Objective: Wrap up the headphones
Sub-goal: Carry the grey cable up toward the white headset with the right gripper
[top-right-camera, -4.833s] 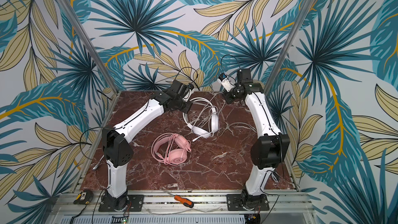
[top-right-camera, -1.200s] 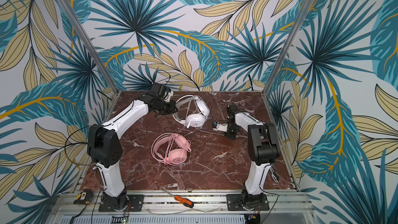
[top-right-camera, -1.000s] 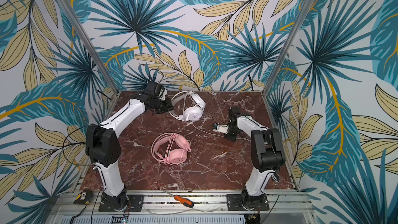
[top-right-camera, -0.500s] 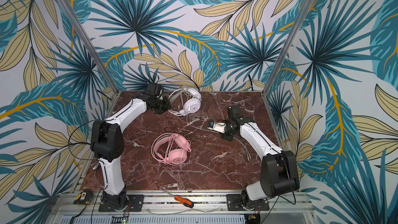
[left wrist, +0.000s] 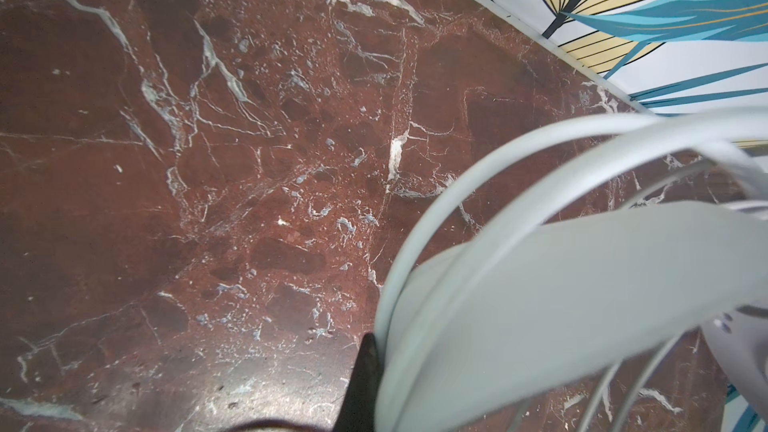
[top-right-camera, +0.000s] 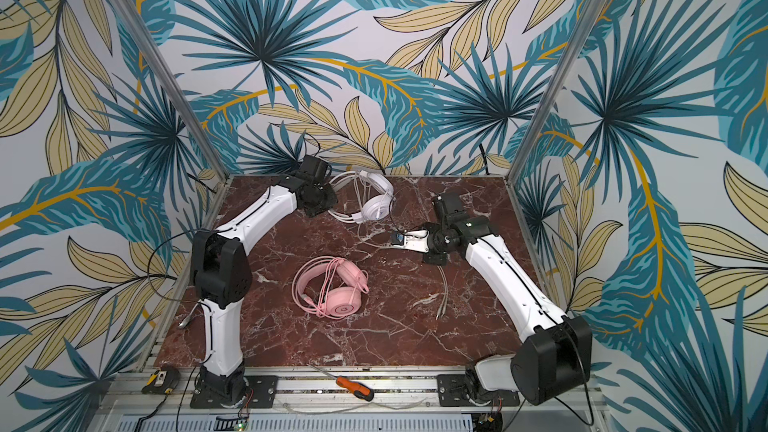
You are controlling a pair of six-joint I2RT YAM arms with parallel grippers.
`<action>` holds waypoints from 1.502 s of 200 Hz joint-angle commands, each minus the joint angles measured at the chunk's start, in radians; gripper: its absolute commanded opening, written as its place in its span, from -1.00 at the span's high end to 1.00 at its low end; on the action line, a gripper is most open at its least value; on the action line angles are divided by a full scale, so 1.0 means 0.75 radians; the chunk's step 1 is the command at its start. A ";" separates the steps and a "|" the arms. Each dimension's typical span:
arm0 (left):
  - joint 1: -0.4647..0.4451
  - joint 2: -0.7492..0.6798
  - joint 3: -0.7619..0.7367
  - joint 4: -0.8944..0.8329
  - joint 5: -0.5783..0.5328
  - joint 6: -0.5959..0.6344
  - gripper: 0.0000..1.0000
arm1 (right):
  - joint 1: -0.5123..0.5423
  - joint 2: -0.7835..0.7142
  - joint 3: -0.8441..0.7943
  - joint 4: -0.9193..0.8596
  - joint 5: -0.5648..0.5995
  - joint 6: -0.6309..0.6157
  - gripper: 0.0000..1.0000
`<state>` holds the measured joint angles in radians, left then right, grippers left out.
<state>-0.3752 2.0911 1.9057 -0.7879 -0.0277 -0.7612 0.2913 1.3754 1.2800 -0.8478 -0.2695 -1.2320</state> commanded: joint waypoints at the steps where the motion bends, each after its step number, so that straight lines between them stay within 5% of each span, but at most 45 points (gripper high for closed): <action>1: -0.019 0.009 0.076 -0.046 -0.082 0.054 1.00 | 0.006 0.010 0.071 -0.031 -0.044 -0.041 1.00; 103: -0.104 0.015 0.093 -0.072 -0.264 0.219 1.00 | 0.012 0.107 0.352 -0.098 -0.216 -0.120 1.00; 192: -0.157 0.045 0.148 -0.076 -0.113 0.456 1.00 | 0.012 0.195 0.455 -0.044 -0.105 -0.059 1.00; 300: -0.234 -0.012 0.082 -0.080 0.057 0.668 1.00 | -0.093 0.447 0.653 0.011 0.051 0.281 1.00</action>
<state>-0.5449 2.1212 1.9793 -0.8722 -0.0574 -0.2897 0.2428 1.6680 1.7473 -0.8501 -0.2562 -1.1160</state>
